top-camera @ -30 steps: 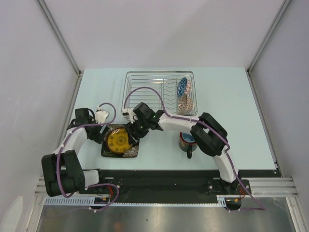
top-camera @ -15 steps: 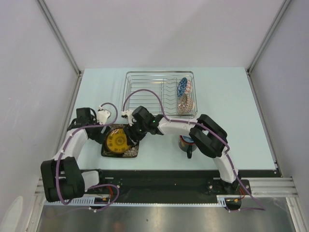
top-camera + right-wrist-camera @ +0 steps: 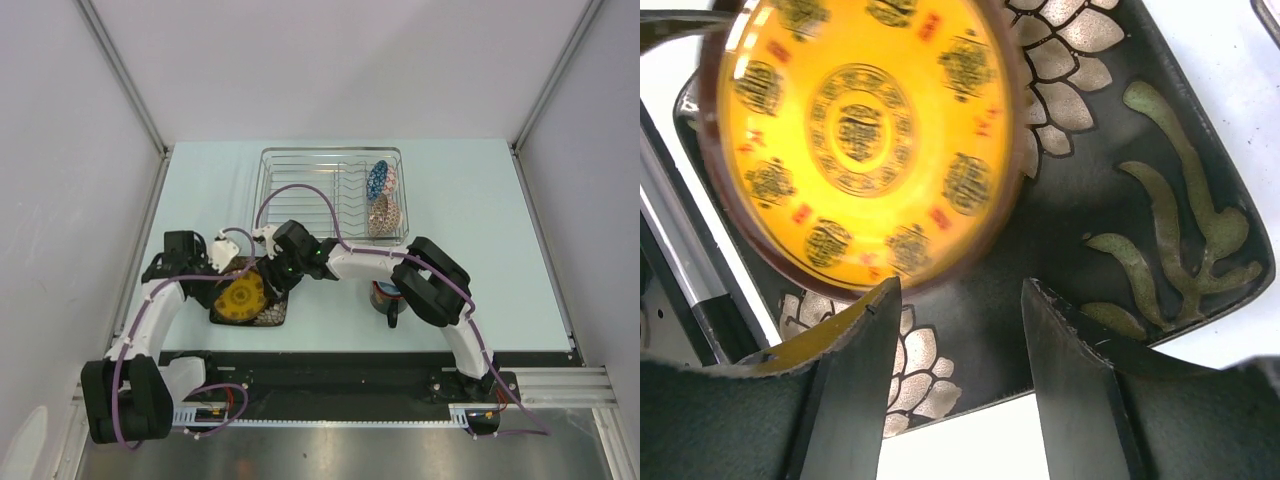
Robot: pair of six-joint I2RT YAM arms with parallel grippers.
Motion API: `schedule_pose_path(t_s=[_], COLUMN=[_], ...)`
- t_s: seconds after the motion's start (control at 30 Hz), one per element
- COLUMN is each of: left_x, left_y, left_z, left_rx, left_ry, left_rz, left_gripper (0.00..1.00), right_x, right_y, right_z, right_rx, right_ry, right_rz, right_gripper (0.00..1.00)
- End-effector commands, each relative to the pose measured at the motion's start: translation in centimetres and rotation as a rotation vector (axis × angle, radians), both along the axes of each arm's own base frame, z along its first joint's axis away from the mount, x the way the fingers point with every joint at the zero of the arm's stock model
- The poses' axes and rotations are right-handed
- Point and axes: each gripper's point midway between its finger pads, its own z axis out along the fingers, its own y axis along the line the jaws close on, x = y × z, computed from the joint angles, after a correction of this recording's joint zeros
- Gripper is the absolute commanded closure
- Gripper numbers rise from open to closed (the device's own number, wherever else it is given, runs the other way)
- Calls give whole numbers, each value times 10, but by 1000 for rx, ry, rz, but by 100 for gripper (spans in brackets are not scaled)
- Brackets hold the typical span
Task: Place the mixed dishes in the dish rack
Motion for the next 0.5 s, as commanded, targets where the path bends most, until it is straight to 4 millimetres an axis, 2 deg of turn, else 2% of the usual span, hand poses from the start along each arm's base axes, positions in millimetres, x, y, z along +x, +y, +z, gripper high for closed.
schedule_pose_path(t_s=[0.0,0.13,0.3,0.37,0.47], left_x=[-5,10,19,16,-3], left_y=[13,9,-8,-12,-19], left_z=[22,52,83,84,66], left_rx=[107,95,-18,-43,-77], left_ry=[14,-37,-75,-76,-15], left_rz=[-117,-139,-130,-139,-181], left_gripper=[5,3,3,3,1], right_x=[3,3,4,5,6], right_y=[-5,-5,-6,-5,-3], right_z=[-13,-12,-13,-12,-10], right_rx=[-37,-37,-44,-43,-44], right_ry=[-6,-9,-9,-13,-12], right_rz=[-29,-27,-24,-23,-21], right_gripper=[44,45,45,46,51])
